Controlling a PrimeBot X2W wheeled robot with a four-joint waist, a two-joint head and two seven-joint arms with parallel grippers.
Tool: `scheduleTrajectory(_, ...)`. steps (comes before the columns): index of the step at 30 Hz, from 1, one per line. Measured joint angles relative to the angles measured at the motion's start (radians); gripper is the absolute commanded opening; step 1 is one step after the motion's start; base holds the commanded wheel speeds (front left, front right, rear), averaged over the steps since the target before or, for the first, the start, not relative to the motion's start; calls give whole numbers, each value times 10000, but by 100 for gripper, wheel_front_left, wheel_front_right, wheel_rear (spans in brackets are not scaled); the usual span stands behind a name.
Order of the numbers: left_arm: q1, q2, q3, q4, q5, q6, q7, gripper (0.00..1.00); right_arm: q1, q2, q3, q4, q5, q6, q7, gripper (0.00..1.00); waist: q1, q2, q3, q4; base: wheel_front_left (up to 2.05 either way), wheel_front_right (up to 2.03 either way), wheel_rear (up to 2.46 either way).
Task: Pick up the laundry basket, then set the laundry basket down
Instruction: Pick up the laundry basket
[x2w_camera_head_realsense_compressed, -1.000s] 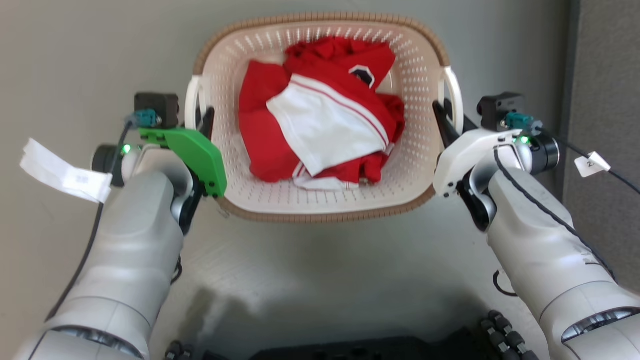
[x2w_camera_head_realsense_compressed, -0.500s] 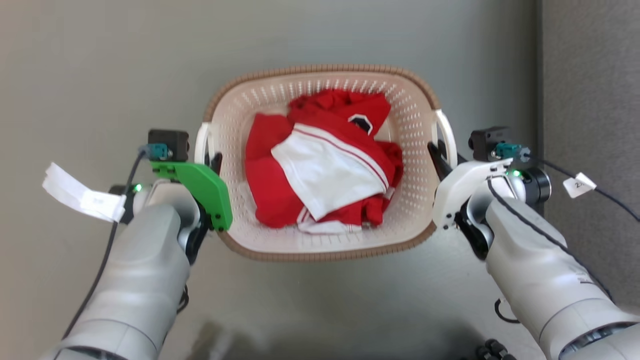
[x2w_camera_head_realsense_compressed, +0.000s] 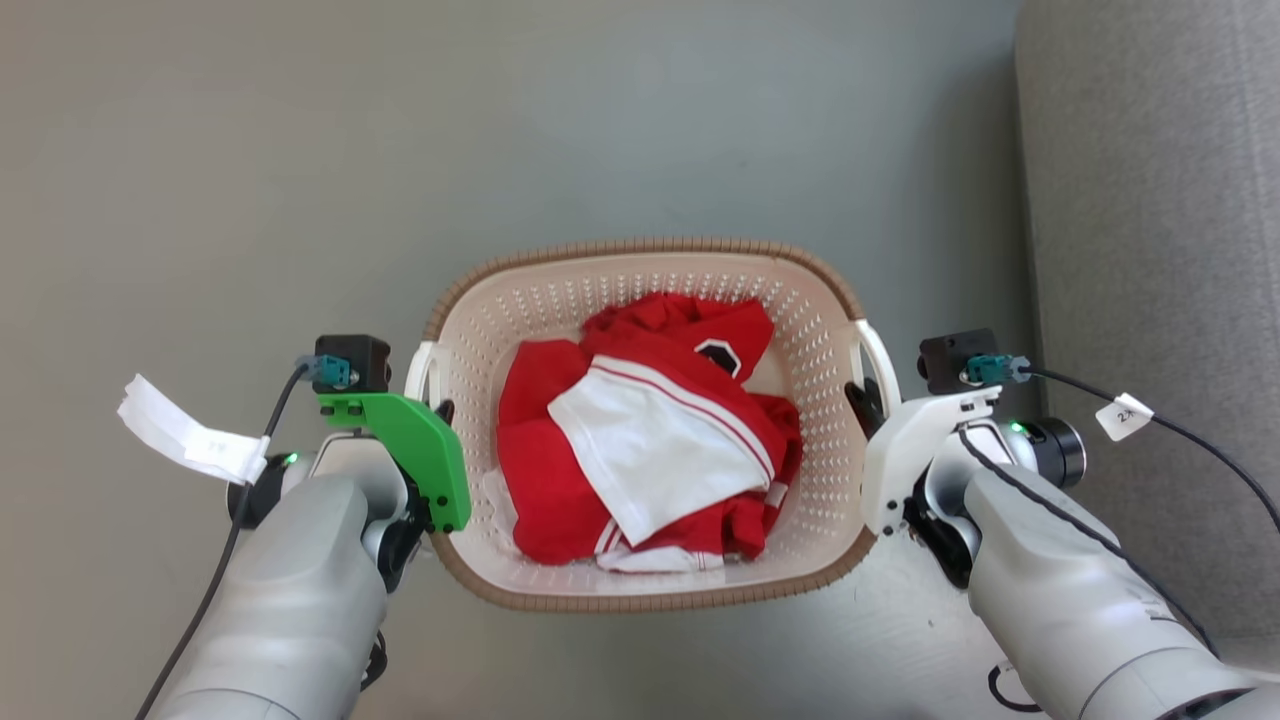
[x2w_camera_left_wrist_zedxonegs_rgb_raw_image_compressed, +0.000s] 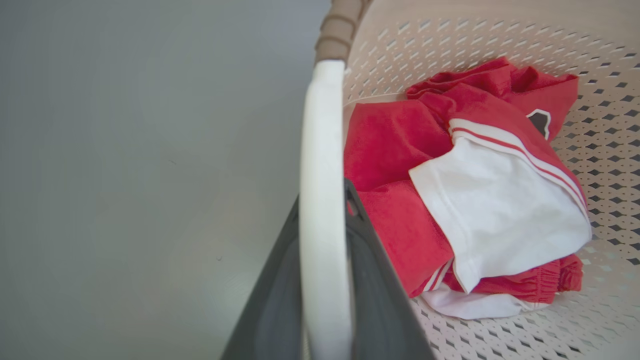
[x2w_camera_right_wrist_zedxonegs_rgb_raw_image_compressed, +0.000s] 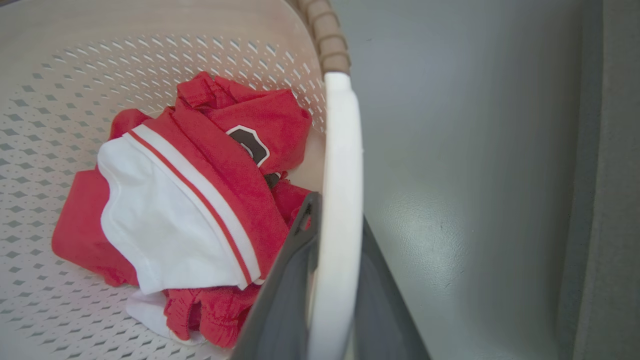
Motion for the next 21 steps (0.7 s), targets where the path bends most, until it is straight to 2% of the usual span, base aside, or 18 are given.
scheduleTrajectory(21, 1184, 15, -105, 65, -1108, 0, 1313, 0, 1001, -21, 1118, -123, 1189, -2, 1578, 0, 0, 0, -2414, -170, 0, 0, 0)
